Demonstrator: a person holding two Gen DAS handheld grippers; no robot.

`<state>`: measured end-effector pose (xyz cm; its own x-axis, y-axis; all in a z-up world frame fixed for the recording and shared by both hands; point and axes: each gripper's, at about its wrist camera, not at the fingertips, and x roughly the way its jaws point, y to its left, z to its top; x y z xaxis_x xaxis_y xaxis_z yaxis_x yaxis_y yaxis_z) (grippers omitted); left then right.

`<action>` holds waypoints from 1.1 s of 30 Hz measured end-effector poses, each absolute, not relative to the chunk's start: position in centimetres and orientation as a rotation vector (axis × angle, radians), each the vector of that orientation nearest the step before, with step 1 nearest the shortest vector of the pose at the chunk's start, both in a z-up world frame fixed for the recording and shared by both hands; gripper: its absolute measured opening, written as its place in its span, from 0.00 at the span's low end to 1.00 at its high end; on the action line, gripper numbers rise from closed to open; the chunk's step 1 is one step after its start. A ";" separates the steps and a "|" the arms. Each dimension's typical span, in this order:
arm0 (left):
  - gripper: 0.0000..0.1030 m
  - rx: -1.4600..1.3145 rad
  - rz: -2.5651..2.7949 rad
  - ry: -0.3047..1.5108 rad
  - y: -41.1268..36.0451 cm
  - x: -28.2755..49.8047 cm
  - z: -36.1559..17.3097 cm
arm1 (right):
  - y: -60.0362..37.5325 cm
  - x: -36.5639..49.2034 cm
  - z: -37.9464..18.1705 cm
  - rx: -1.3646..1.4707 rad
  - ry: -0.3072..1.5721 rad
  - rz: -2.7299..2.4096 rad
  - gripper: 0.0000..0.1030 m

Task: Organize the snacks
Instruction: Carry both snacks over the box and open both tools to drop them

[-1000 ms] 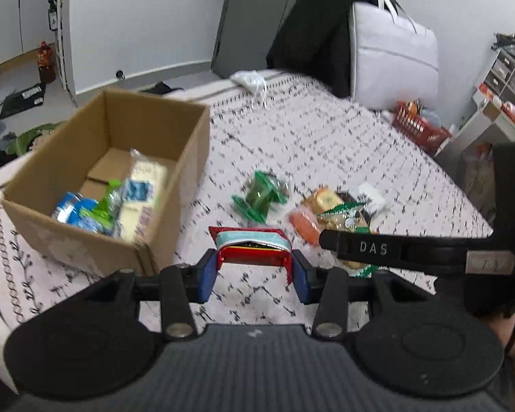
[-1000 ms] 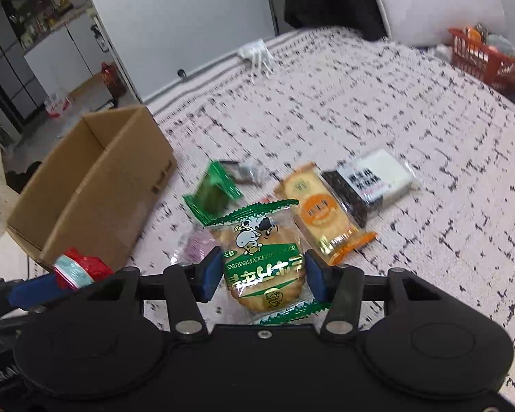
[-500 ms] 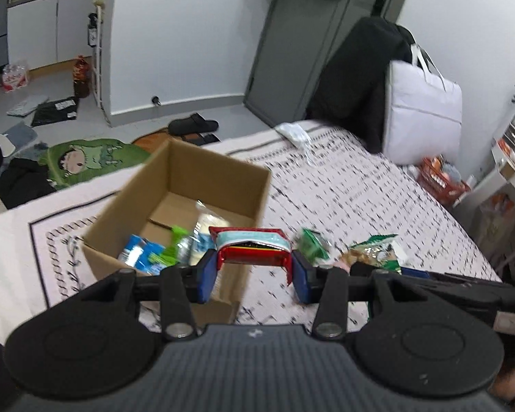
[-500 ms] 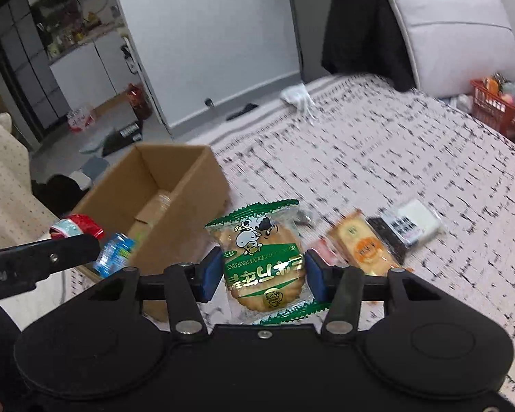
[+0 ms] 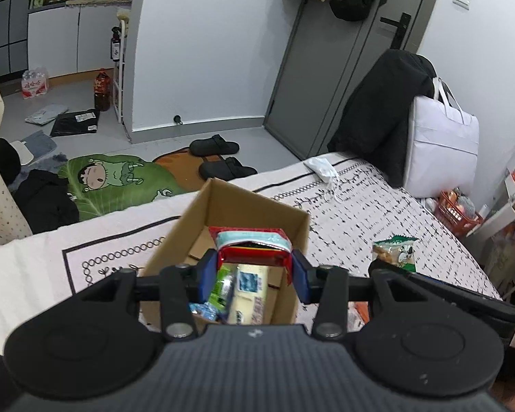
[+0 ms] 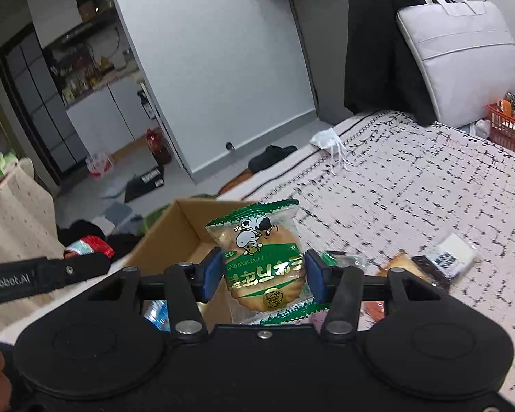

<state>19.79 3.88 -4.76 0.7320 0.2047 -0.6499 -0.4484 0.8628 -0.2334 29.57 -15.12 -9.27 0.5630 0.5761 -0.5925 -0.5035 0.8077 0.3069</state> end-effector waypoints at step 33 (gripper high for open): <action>0.51 -0.472 0.369 0.796 12.0 26.7 -9.5 | -6.5 31.9 -11.7 0.052 0.758 0.703 0.48</action>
